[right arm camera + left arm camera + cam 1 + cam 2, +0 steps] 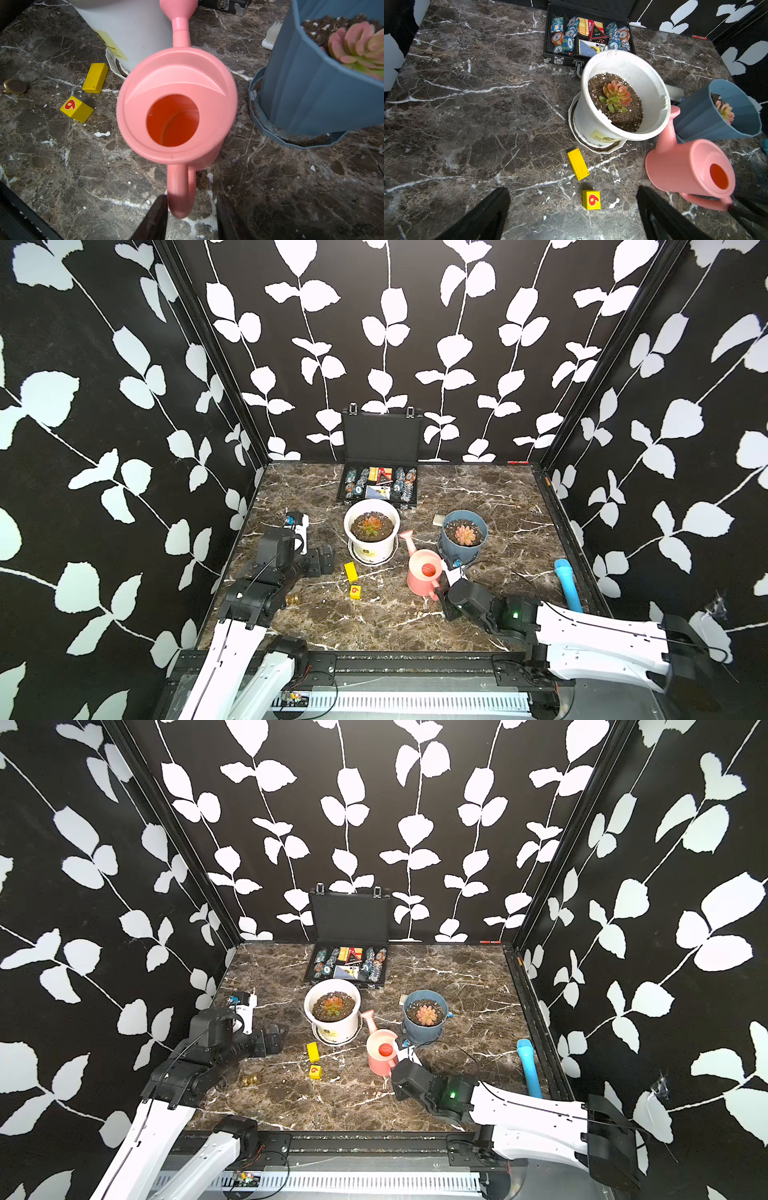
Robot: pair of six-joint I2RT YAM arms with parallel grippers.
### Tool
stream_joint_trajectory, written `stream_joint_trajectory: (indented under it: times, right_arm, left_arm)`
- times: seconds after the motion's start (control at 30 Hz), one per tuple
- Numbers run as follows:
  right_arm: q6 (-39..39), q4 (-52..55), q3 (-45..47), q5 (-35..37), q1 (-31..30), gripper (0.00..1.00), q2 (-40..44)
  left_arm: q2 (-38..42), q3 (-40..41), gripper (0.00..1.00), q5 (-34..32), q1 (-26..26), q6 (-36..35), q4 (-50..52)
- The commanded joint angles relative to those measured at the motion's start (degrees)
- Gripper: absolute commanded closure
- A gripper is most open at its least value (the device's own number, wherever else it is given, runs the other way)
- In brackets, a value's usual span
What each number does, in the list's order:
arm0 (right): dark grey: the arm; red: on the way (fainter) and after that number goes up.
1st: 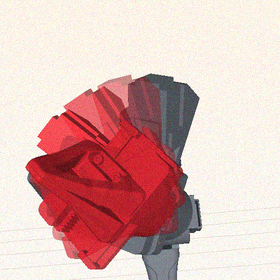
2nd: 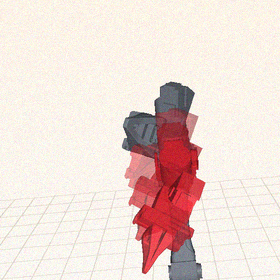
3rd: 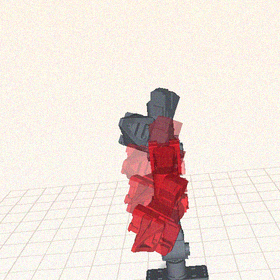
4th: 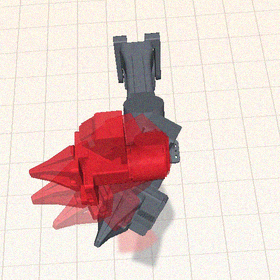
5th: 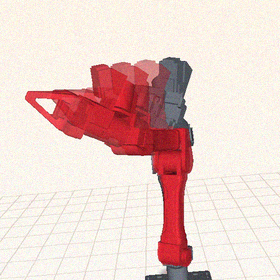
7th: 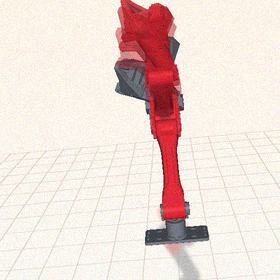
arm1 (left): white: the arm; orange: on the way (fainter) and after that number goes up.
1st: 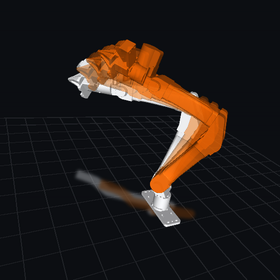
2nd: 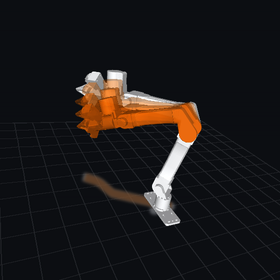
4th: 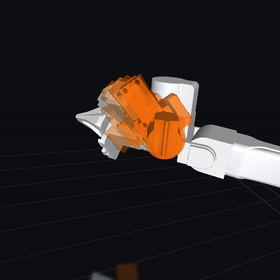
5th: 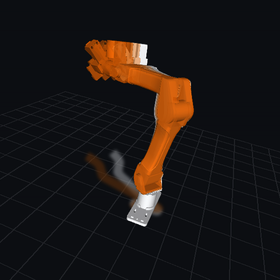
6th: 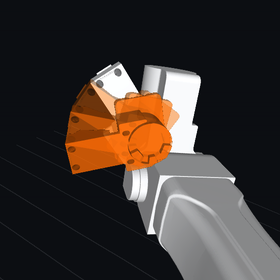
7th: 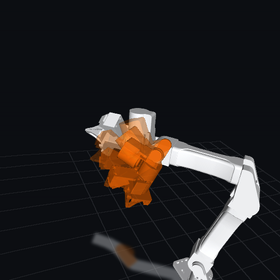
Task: Water the succulent around the soil edge
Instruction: Place the watering can at the center of the board.
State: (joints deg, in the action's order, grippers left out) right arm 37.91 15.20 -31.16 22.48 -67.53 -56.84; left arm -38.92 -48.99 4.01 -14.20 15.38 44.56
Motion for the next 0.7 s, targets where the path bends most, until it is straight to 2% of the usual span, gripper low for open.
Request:
stream_joint_trajectory:
  times: [0.0, 0.2, 0.37, 0.43, 0.5, 0.57, 0.67]
  right_arm:
    - [-0.42, -1.58, 0.56, 0.34, -0.42, 0.58, 0.94]
    - [-2.28, -1.29, -0.57, 0.52, -0.46, 0.58, 1.75]
    - [-8.81, 2.71, -5.66, 4.90, -0.41, 0.54, 6.73]
    - [-12.95, 3.81, -8.94, 9.37, -0.35, 0.50, 8.62]
    - [-16.61, 5.69, -13.18, 16.87, -0.04, 0.39, 9.40]
    - [-20.01, 6.65, -17.64, 22.52, 1.98, 0.31, 9.00]
    - [-22.69, 6.88, -23.17, 19.48, 10.81, 0.27, 7.18]
  left_arm:
    - [0.59, 0.65, 0.01, 0.12, 0.30, -0.43, -1.11]
    - [1.73, 0.42, 0.01, 0.38, 0.25, -0.75, -1.13]
    - [6.59, 0.91, 0.01, -0.98, 0.27, -0.54, -2.35]
    - [8.08, 0.89, 0.01, -2.82, 0.29, -0.28, -2.59]
    - [9.35, 0.77, 0.01, -4.03, 0.30, 0.04, -3.24]
    - [9.94, -0.16, 0.01, -4.69, 0.31, 0.30, -3.90]
    - [8.66, -3.49, 0.01, -6.07, 0.26, 0.96, -5.21]
